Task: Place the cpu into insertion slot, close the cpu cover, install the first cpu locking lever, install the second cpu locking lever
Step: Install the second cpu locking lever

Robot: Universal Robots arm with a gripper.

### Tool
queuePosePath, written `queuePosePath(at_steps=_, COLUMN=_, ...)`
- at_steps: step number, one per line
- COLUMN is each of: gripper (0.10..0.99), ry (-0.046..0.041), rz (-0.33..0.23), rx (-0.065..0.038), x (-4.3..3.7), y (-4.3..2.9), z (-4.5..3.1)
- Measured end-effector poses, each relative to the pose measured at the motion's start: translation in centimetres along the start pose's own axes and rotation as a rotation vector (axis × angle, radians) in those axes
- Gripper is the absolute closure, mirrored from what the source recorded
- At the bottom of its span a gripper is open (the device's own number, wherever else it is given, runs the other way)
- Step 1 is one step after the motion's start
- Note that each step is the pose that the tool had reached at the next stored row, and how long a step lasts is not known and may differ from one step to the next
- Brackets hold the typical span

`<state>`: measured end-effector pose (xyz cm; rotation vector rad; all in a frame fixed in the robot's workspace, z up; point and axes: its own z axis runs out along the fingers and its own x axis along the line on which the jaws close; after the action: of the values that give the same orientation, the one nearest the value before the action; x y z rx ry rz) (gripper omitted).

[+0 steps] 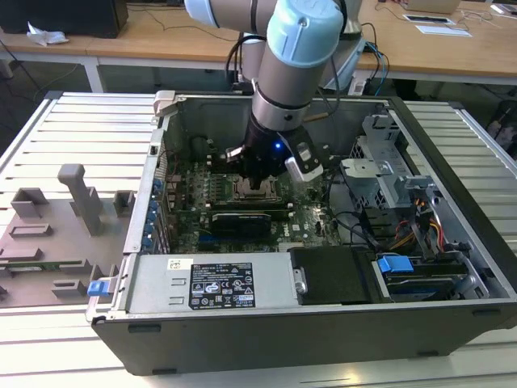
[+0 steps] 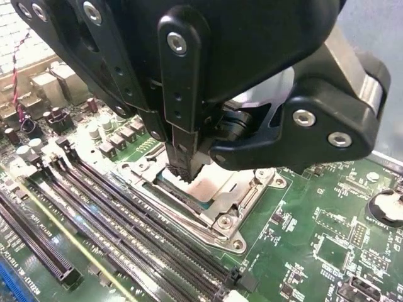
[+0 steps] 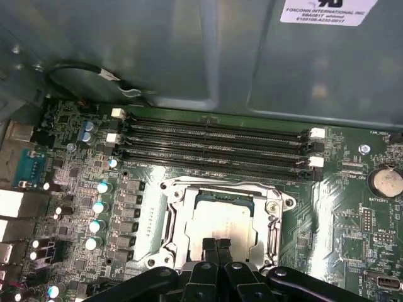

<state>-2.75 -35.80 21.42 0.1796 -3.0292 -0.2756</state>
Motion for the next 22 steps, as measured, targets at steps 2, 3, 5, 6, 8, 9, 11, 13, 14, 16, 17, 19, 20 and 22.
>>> queuePosePath(at_steps=2, gripper=0.980, ry=0.0052, rz=0.005, rx=0.047, x=-0.14, y=0.93, z=0.07)
queuePosePath(at_steps=3, gripper=0.980, ry=0.0074, rz=0.007, rx=0.067, x=-0.20, y=1.32, z=0.10)
queuePosePath(at_steps=5, gripper=0.980, ry=0.0120, rz=0.012, rx=0.110, x=-0.29, y=2.11, z=0.12)
queuePosePath(at_steps=6, gripper=0.980, ry=0.0130, rz=0.013, rx=0.119, x=-0.30, y=2.24, z=0.05)
queuePosePath(at_steps=8, gripper=0.980, ry=0.0148, rz=0.014, rx=0.134, x=-0.26, y=2.49, z=-0.54)
queuePosePath(at_steps=9, gripper=0.980, ry=0.0150, rz=0.014, rx=0.136, x=-0.24, y=2.59, z=-0.84)
queuePosePath(at_steps=11, gripper=0.980, ry=0.0150, rz=0.014, rx=0.137, x=-0.19, y=2.79, z=-1.65)
queuePosePath(at_steps=13, gripper=0.980, ry=0.0150, rz=0.015, rx=0.137, x=-0.15, y=2.85, z=-1.97)
queuePosePath(at_steps=14, gripper=0.980, ry=0.0150, rz=0.015, rx=0.137, x=-0.15, y=2.87, z=-2.07)
queuePosePath(at_steps=16, gripper=0.980, ry=0.0149, rz=0.015, rx=0.137, x=-0.13, y=2.90, z=-2.25)
queuePosePath(at_steps=17, gripper=0.980, ry=0.0150, rz=0.015, rx=0.137, x=-0.12, y=2.91, z=-2.33)
queuePosePath(at_steps=19, gripper=0.980, ry=0.0151, rz=0.015, rx=0.138, x=-0.11, y=2.95, z=-2.49)
queuePosePath(at_steps=20, gripper=0.980, ry=0.0154, rz=0.015, rx=0.140, x=-0.10, y=2.97, z=-2.63)
queuePosePath(at_steps=22, gripper=0.980, ry=0.0153, rz=0.015, rx=0.140, x=-0.08, y=3.01, z=-2.82)
